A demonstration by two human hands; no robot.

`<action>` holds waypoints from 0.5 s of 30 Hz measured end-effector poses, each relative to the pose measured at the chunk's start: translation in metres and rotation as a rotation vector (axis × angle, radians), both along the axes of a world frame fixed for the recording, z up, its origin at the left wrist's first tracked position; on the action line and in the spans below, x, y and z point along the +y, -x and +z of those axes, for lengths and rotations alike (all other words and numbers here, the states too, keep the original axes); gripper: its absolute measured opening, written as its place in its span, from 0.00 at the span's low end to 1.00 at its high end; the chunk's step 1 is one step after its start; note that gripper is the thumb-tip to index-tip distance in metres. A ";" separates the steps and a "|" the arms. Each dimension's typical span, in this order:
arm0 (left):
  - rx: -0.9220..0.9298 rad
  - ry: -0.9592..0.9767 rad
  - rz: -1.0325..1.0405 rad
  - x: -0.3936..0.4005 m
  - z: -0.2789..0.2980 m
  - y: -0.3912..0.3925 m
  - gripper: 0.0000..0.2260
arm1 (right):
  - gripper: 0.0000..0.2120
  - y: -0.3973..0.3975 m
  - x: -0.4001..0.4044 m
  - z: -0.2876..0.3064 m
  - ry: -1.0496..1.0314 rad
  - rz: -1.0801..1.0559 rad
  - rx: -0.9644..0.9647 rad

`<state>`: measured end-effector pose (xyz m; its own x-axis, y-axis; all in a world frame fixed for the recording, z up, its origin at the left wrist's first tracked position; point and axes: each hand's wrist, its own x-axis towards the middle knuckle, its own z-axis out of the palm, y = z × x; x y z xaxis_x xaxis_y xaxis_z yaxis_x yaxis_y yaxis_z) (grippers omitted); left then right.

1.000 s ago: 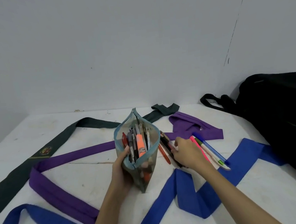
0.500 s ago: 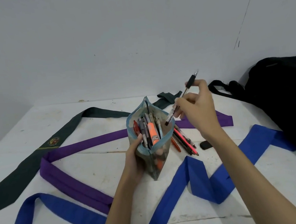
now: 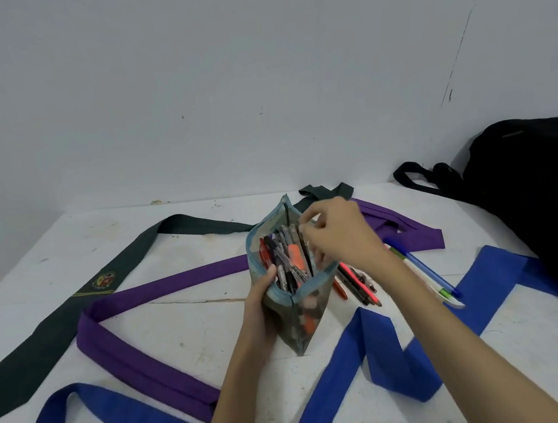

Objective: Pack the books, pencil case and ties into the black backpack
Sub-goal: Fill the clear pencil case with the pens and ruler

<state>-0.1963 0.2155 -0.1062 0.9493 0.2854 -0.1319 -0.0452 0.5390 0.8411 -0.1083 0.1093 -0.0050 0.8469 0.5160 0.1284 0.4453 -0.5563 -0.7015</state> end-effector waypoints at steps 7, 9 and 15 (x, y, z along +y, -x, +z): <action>0.027 0.011 -0.017 -0.001 -0.001 0.001 0.26 | 0.07 -0.025 -0.040 -0.023 -0.134 -0.298 -0.010; 0.045 0.028 -0.015 -0.001 -0.001 0.001 0.25 | 0.06 -0.026 -0.039 -0.043 0.076 -0.191 0.102; 0.063 0.055 0.008 -0.003 0.000 0.002 0.23 | 0.07 -0.015 -0.022 -0.084 0.558 -0.036 -0.091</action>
